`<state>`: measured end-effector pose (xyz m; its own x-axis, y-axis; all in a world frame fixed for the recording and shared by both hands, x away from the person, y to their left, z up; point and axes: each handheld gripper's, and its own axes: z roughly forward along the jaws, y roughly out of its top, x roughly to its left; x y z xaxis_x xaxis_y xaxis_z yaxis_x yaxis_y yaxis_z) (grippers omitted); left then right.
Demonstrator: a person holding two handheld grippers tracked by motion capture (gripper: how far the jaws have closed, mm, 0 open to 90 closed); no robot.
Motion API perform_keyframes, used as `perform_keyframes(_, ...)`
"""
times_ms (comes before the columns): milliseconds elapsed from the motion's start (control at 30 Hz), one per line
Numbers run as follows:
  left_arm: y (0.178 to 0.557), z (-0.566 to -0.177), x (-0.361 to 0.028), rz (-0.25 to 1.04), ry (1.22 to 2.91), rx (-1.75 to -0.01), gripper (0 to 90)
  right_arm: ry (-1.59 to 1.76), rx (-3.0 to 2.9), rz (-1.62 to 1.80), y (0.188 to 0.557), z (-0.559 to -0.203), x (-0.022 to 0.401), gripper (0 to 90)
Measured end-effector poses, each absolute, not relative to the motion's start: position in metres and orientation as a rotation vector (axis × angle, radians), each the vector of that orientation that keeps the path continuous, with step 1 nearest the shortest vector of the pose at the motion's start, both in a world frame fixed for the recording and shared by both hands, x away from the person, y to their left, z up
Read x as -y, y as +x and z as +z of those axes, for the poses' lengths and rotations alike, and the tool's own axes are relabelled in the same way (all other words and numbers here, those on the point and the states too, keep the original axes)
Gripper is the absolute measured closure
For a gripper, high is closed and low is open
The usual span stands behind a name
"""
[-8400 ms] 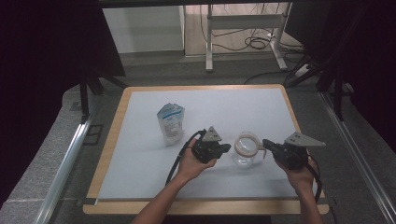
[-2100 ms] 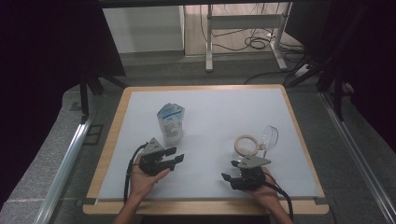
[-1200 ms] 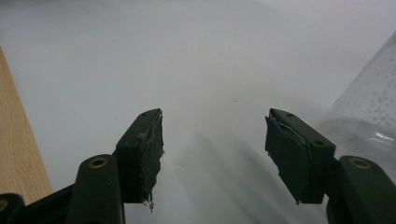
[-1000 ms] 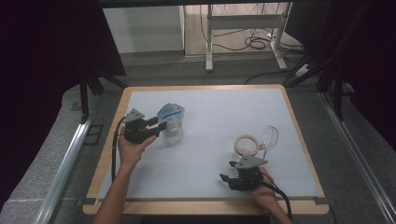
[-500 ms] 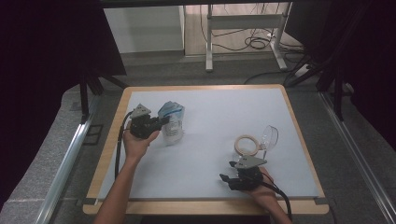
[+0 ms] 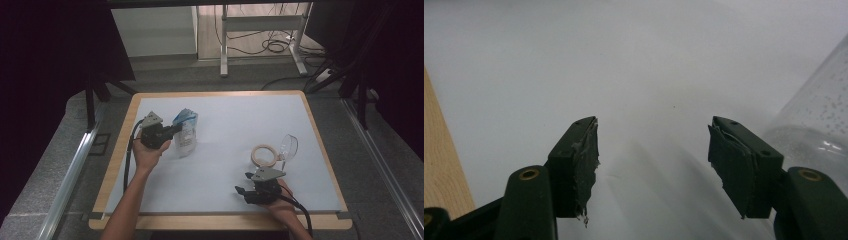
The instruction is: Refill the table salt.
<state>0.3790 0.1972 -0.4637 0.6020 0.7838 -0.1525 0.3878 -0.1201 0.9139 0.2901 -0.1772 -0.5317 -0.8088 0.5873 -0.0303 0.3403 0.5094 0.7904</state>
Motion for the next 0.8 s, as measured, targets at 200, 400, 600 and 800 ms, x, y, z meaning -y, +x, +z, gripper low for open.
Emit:
perform_keyframes(200,0.379,-0.464,-0.194,0.467,1.719,-0.939,90.0,0.771,-2.444,1.206,0.289,-0.53,0.177,37.4)
perform_keyframes(400,0.379,-0.462,-0.195,0.446,1.707,-0.937,90.0,0.762,-2.433,1.216,0.288,-0.529,0.177,37.4)
perform_keyframes(600,0.375,-0.455,-0.198,0.413,1.691,-0.93,90.0,0.763,-2.421,1.23,0.288,-0.528,0.177,37.4)
perform_keyframes(800,0.367,-0.449,-0.195,0.378,1.692,-0.905,90.0,0.76,-2.417,1.243,0.287,-0.527,0.173,37.4)
